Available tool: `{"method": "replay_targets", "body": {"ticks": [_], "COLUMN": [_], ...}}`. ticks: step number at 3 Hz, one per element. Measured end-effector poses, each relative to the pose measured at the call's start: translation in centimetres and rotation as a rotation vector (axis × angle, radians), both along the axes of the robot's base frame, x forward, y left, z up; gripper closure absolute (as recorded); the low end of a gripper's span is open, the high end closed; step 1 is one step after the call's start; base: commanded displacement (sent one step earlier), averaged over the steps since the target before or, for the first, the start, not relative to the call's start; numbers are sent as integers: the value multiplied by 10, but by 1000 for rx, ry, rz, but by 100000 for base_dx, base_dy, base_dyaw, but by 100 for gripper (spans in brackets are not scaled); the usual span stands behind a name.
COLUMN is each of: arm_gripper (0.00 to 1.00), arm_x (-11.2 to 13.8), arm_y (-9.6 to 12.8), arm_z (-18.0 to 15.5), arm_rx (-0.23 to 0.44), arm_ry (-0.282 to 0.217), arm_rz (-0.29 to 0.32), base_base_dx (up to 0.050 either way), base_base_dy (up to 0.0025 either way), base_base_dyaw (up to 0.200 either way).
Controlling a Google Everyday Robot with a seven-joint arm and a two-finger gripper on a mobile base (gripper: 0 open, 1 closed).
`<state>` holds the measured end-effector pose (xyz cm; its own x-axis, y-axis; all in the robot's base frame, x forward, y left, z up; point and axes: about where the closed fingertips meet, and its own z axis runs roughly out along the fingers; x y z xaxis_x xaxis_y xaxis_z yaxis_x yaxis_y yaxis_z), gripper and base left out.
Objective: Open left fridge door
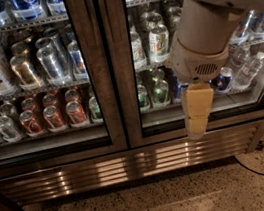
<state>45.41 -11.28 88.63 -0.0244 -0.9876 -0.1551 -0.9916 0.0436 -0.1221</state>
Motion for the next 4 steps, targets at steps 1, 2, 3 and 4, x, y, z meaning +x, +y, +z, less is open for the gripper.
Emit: {"method": "replay_targets", "body": {"ticks": [1, 2, 3, 4], "arm_gripper": [0, 0, 0, 0], "arm_x": [6, 5, 5, 1], "arm_y": [-16, -18, -18, 3], "arm_z": [-9, -12, -12, -15], "arm_rx": [198, 328, 328, 307], "arm_ry": [29, 49, 49, 61], "arm_rz": [51, 131, 131, 186], "base_base_dx": [0, 0, 0, 0], "base_base_dy": [0, 0, 0, 0], "base_base_dyaw": [0, 0, 0, 0]}}
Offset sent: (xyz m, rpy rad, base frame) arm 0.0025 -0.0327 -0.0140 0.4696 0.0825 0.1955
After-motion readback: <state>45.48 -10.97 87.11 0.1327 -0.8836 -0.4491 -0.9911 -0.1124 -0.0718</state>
